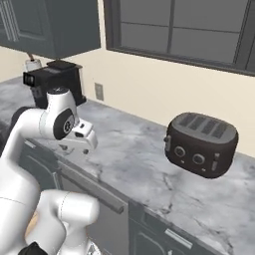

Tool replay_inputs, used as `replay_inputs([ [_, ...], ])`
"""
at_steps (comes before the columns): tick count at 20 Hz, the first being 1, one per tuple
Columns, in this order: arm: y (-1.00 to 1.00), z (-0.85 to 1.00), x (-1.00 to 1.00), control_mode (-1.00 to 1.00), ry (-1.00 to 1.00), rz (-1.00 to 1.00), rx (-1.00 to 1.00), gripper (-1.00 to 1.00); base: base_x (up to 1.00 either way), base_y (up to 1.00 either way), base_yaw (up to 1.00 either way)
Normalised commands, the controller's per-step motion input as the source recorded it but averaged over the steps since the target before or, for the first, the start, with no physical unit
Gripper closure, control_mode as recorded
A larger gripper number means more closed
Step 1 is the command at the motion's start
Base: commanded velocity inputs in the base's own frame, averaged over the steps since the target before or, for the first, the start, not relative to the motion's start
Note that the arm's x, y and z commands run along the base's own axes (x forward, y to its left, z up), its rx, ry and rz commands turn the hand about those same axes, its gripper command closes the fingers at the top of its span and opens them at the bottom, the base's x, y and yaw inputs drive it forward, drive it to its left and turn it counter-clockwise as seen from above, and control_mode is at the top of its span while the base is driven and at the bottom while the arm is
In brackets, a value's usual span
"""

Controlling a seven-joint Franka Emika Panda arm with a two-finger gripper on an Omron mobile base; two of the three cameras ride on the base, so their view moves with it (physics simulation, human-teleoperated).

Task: Retrieve the butter from the fridge and place it on a plate on the dining table. Then retrieve the butter knife by the fridge and place it near the plate.

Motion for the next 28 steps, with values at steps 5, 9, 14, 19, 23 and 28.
replay_inputs([
  [5,0.0,0.0,0.0,1.0,0.0,0.0,0.0,-1.0,0.65,-0.06,-0.45],
  [9,0.0,0.0,0.0,1.0,0.0,0.0,0.0,-1.0,0.8,0.0,-0.68],
  [14,0.0,0.0,0.0,1.0,0.0,0.0,0.0,-1.0,0.3,0.0,-0.68],
  [19,0.0,0.0,0.0,1.0,0.0,0.0,0.0,-1.0,-0.45,0.53,-0.51],
  [23,0.0,0.0,0.0,1.0,0.0,0.0,0.0,-1.0,-0.33,0.93,-0.25],
  [28,0.0,0.0,0.0,1.0,0.0,0.0,0.0,-1.0,-0.02,0.96,0.0],
])
